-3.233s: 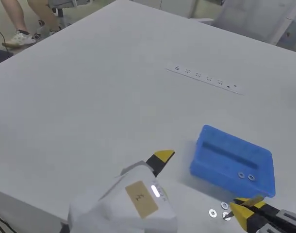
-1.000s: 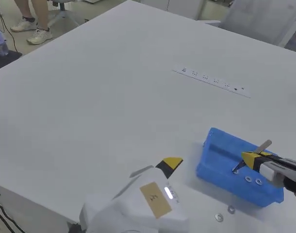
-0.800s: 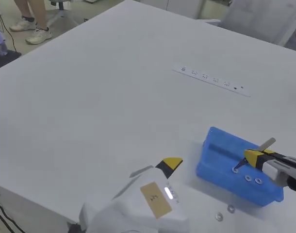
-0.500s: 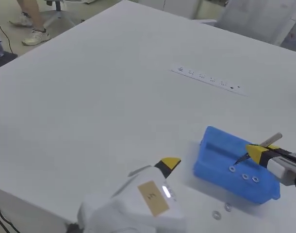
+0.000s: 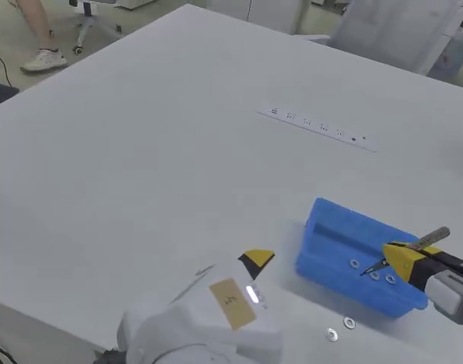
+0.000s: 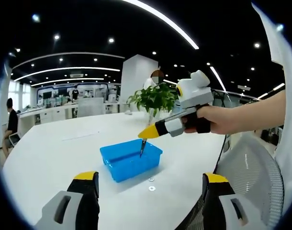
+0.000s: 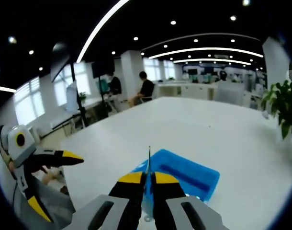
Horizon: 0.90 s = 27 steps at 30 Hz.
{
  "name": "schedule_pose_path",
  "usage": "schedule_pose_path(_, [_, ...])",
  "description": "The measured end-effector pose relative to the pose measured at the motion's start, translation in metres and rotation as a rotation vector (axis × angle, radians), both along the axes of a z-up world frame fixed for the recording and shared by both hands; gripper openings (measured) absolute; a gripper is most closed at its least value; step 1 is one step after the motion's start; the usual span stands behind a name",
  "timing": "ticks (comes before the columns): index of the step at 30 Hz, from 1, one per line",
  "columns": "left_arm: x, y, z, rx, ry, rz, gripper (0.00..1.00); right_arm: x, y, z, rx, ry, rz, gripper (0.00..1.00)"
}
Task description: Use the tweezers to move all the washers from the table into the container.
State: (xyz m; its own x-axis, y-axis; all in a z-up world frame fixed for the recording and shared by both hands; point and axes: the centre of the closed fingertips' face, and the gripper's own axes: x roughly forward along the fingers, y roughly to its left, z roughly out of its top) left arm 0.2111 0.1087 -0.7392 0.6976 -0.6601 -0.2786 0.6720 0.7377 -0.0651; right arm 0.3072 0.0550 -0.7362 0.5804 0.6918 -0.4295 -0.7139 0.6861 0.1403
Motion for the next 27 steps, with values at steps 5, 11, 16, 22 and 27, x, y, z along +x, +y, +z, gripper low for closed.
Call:
schedule_pose_path(5, [0.000,0.000,0.000,0.004,0.002,-0.003,0.90,-0.009,-0.001,-0.014,-0.008,0.032,0.000,0.03])
schedule_pose_path(11, [-0.001,0.000,-0.003,0.016,0.008,-0.005,0.89,-0.013,-0.005,-0.038,0.012,0.106,-0.032,0.03])
schedule_pose_path(16, [-0.001,0.000,-0.005,0.024,0.014,-0.008,0.89,-0.013,-0.009,-0.053,0.001,0.140,-0.052,0.03])
schedule_pose_path(22, [-0.001,0.000,-0.005,0.024,0.016,-0.008,0.89,-0.014,-0.013,-0.064,-0.022,0.156,-0.056,0.03])
schedule_pose_path(27, [-0.002,0.000,-0.007,0.034,0.020,-0.013,0.88,-0.014,-0.014,-0.065,-0.016,0.157,-0.054,0.04])
